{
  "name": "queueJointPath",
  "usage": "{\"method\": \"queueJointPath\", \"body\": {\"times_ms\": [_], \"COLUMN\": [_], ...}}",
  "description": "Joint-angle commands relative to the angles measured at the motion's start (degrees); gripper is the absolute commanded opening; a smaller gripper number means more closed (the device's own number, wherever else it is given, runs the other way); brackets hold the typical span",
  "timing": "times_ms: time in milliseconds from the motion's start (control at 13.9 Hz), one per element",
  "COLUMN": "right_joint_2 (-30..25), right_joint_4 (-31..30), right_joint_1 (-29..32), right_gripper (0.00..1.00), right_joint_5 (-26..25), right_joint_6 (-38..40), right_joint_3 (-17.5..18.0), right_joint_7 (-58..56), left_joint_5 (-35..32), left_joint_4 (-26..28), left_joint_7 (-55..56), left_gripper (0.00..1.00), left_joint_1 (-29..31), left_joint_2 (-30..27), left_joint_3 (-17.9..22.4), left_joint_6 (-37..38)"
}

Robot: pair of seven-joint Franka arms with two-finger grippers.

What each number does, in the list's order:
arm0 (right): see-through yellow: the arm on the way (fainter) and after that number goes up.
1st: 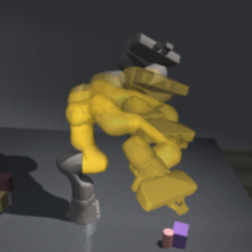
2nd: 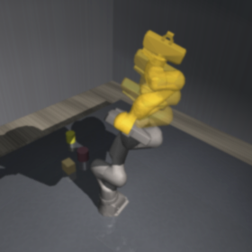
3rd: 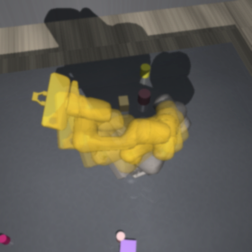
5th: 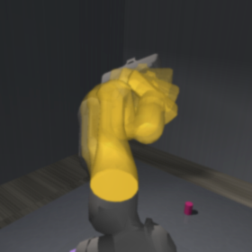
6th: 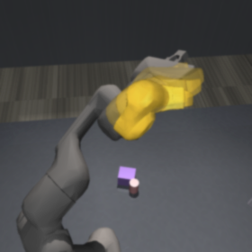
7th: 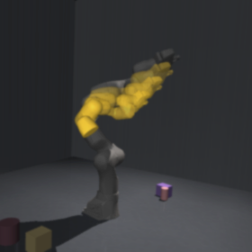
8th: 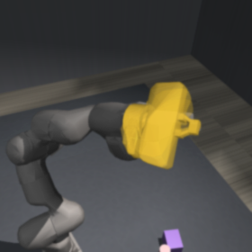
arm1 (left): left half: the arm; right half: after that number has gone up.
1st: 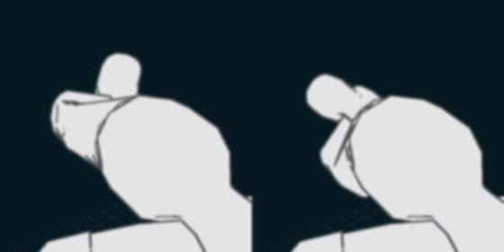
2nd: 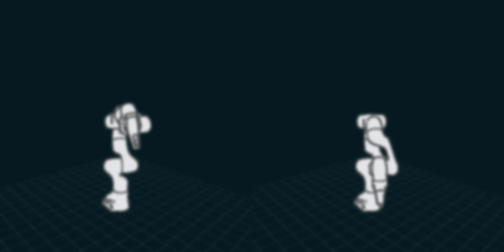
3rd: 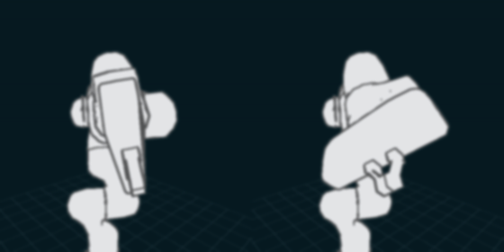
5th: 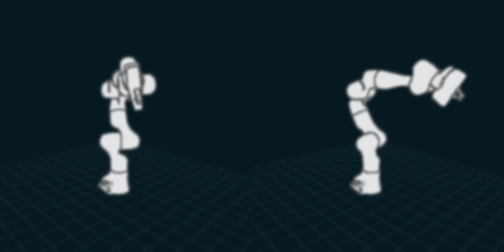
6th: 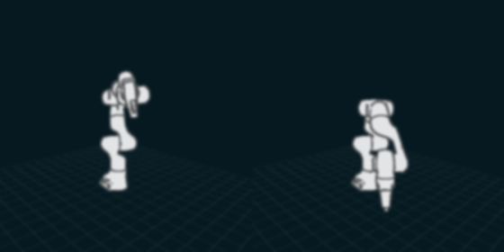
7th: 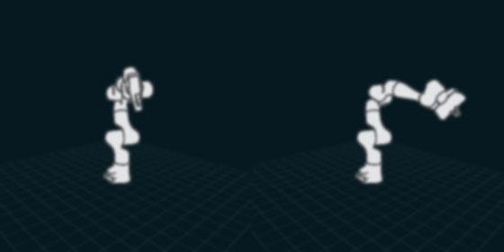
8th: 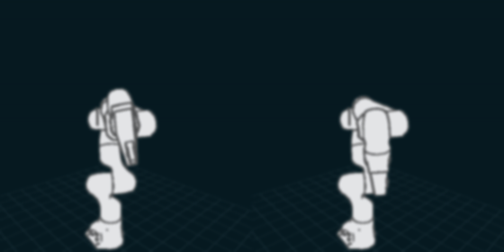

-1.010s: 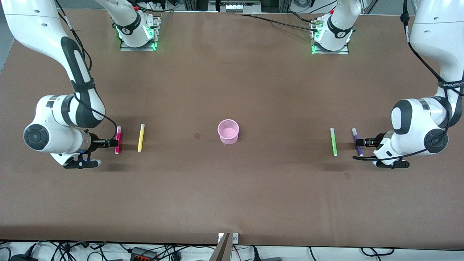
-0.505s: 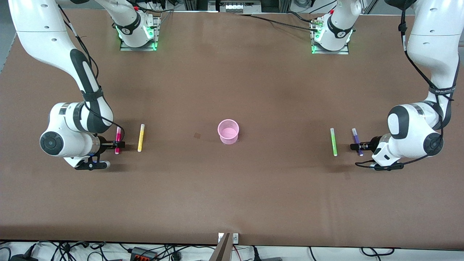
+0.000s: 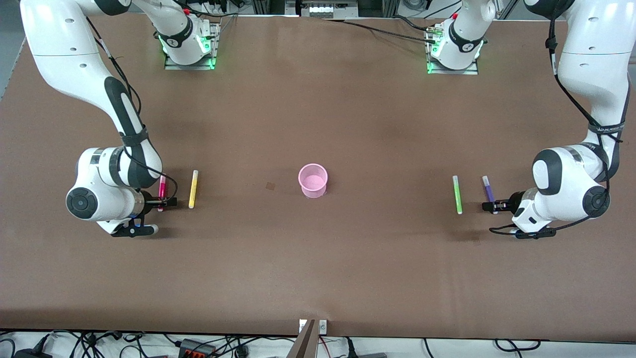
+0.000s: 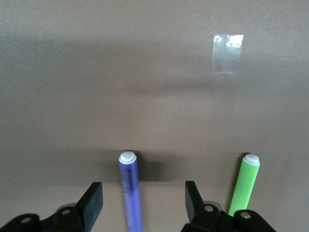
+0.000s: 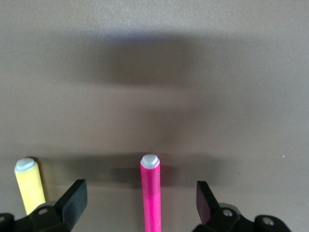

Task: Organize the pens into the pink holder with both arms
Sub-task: 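Close both grippers on the magenta and blue markers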

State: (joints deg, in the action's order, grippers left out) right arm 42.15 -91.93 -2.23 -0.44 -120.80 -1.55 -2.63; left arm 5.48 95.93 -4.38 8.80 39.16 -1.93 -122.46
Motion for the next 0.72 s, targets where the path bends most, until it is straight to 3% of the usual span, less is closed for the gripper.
{"method": "queueJointPath", "body": {"times_ms": [0, 144, 289, 505, 649], "right_joint_2": [1.5, 1.6, 1.6, 1.7, 1.7], "right_joint_4": [2.0, 1.8, 1.8, 1.8, 1.8], "right_joint_1": [0.3, 0.4, 0.4, 0.4, 0.4], "right_gripper": [0.97, 0.93, 0.84, 0.68, 0.59], "right_joint_5": [0.0, 0.2, 0.1, 0.0, 0.0], "right_joint_6": [1.1, 1.1, 1.2, 1.7, 1.7], "right_joint_3": [0.1, 0.1, 0.1, 0.1, 0.1], "right_joint_7": [-0.4, -0.4, -0.4, -0.5, -0.5], "left_joint_5": [1.0, 1.0, -0.1, -2.7, -2.8], "left_joint_4": [-0.9, -0.7, -0.9, -0.9, -0.9], "left_joint_7": [-1.3, -1.4, -1.7, -1.3, -1.7], "left_gripper": [0.74, 0.63, 0.36, 0.12, 0.02], "left_joint_1": [0.3, 0.3, 0.2, 0.1, 0.2], "left_joint_2": [1.8, 1.9, 2.1, 2.2, 2.1], "left_joint_3": [0.3, 0.3, 0.3, 0.3, 0.3], "left_joint_6": [-2.2, -2.2, -2.3, -2.3, -1.9]}}
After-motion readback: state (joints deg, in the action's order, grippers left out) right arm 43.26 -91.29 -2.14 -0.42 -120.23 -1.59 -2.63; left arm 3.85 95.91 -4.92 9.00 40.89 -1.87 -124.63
